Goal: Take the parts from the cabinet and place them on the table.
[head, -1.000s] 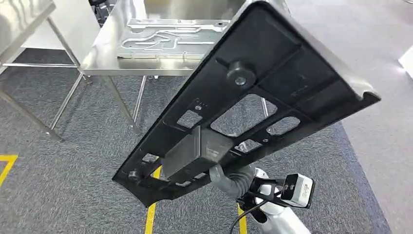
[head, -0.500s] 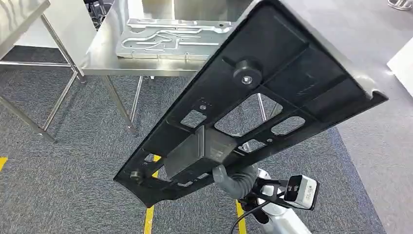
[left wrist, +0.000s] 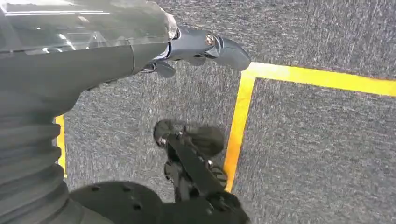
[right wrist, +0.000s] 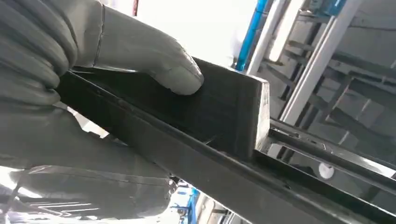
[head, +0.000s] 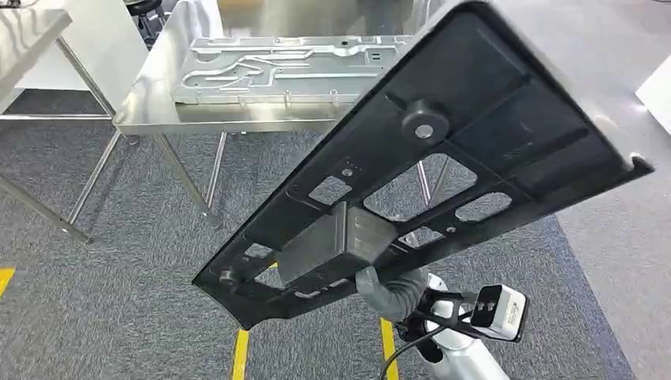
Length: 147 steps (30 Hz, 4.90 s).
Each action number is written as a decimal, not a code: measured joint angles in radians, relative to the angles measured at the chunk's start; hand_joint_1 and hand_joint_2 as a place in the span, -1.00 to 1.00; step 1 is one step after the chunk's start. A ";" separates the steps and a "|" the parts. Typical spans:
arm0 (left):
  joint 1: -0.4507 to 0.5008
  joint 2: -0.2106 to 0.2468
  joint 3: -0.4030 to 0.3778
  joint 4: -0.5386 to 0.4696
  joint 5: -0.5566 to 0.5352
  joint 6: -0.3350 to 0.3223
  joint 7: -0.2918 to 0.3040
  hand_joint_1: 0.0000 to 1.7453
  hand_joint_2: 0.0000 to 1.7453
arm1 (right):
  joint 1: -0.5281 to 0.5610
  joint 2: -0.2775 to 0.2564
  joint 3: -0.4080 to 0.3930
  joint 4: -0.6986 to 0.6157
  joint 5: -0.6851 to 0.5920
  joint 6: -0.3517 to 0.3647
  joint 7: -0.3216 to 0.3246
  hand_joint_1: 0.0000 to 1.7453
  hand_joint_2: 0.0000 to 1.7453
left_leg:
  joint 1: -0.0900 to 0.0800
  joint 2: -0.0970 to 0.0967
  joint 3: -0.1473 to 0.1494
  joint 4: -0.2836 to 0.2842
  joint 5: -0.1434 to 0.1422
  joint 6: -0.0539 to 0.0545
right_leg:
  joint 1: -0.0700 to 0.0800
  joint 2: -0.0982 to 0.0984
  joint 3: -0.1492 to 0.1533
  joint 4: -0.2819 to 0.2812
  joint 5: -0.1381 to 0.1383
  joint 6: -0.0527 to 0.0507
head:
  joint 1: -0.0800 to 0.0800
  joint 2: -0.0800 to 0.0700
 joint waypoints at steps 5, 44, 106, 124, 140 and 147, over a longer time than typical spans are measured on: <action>0.000 0.003 0.000 0.000 0.000 0.001 -0.002 -1.00 1.00 | 0.008 0.000 -0.009 -0.009 0.004 0.002 0.000 1.00 1.00 | -0.010 -0.004 0.117 -0.293 0.138 0.026 | 0.007 0.010 0.023 0.006 -0.028 0.017 | 0.000 0.000; 0.003 0.009 0.000 0.000 -0.006 0.004 -0.014 -1.00 1.00 | 0.071 0.028 -0.082 -0.071 -0.032 0.100 0.000 1.00 1.00 | -0.004 -0.003 0.149 -0.298 0.117 0.054 | -0.003 0.002 -0.122 0.312 -0.161 0.055 | 0.000 0.000; -0.002 -0.003 0.011 0.000 0.004 -0.011 -0.028 -1.00 1.00 | -0.160 0.029 -0.185 0.034 0.091 -0.145 0.124 1.00 1.00 | -0.007 -0.001 0.154 -0.292 0.117 0.054 | -0.006 -0.003 -0.130 0.319 -0.163 0.058 | 0.001 0.000; -0.030 -0.019 -0.004 0.000 -0.012 -0.021 -0.019 -1.00 1.00 | -0.813 0.005 -0.177 0.871 0.811 -0.580 0.325 1.00 1.00 | -0.001 -0.012 0.020 -0.115 0.102 -0.003 | 0.000 0.000 -0.038 0.013 0.035 -0.003 | 0.000 0.000; -0.058 -0.029 -0.018 0.000 -0.025 -0.042 -0.033 -1.00 1.00 | -0.925 0.176 0.137 1.243 1.341 -0.377 0.499 1.00 1.00 | -0.001 -0.009 0.110 -0.304 0.166 0.039 | -0.013 -0.007 -0.123 0.141 0.026 0.043 | 0.000 0.000; -0.063 -0.039 -0.031 0.000 -0.034 -0.051 -0.052 -1.00 1.00 | -0.850 0.288 0.302 1.399 1.398 -0.269 0.546 1.00 1.00 | 0.002 -0.016 0.110 -0.295 0.144 0.001 | -0.009 -0.010 -0.053 0.001 0.050 0.009 | 0.000 0.000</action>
